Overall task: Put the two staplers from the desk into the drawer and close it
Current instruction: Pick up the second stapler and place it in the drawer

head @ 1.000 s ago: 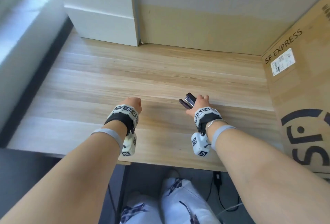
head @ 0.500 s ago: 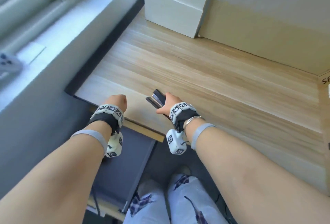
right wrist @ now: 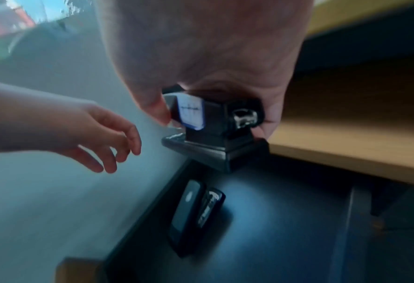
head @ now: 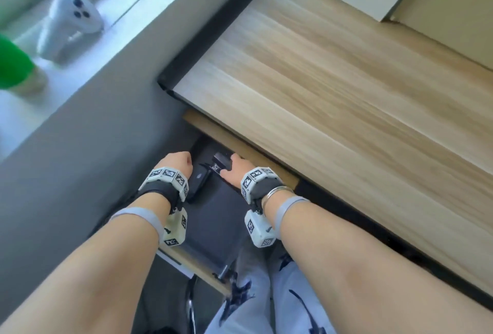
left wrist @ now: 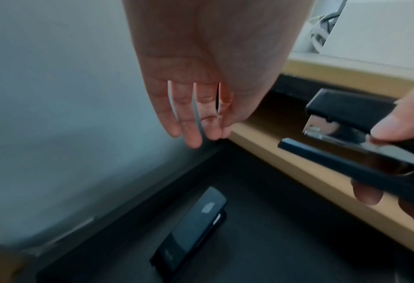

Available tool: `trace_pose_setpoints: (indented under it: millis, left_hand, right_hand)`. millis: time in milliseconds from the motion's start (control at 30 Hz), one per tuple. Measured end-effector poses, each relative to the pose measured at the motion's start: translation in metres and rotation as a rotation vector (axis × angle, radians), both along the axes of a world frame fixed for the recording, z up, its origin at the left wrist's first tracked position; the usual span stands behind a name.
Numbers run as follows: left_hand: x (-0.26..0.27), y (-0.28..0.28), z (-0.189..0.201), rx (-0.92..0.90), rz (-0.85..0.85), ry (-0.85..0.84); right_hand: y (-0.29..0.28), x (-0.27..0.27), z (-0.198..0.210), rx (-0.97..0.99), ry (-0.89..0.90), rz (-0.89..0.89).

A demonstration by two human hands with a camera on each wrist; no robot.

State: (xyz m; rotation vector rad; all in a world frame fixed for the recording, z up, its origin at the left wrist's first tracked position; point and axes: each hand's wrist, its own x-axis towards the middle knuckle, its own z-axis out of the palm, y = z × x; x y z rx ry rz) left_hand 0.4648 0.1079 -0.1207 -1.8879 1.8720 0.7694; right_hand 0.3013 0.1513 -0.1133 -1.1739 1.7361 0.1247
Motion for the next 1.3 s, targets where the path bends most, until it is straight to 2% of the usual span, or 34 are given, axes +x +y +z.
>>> trace_pose_setpoints:
  millis: [133, 300, 400, 533, 766, 900, 1033, 1166, 1300]
  left_hand:
    - [0.01, 0.01, -0.035, 0.072, -0.007, -0.029]
    - [0.014, 0.019, -0.071, 0.14, 0.006, -0.033]
    - [0.016, 0.023, -0.087, 0.169, 0.008, -0.033]
    - [0.019, 0.027, -0.103, 0.19, -0.011, -0.052]
    - [0.027, 0.032, -0.126, 0.199, -0.017, -0.06]
    - [0.03, 0.034, -0.132, 0.204, -0.01, -0.075]
    - [0.032, 0.037, -0.129, 0.214, 0.012, -0.073]
    - [0.03, 0.04, -0.112, 0.218, 0.039, -0.073]
    - [0.028, 0.046, -0.086, 0.209, 0.077, -0.095]
  right_hand:
    - [0.015, 0.017, -0.043, 0.14, 0.04, -0.107]
    - [0.021, 0.024, -0.087, 0.315, 0.029, -0.392]
    - [0.027, 0.025, -0.111, 0.31, -0.032, -0.507]
    - [0.038, 0.032, -0.137, 0.301, -0.02, -0.631]
    - [0.03, 0.033, -0.154, 0.4, 0.052, -0.775]
    - [0.026, 0.028, -0.157, 0.45, 0.068, -0.735]
    - [0.027, 0.02, -0.143, 0.412, 0.112, -0.632]
    - [0.024, 0.008, -0.113, 0.235, 0.198, -0.374]
    - [0.009, -0.004, -0.066, 0.044, 0.255, -0.08]
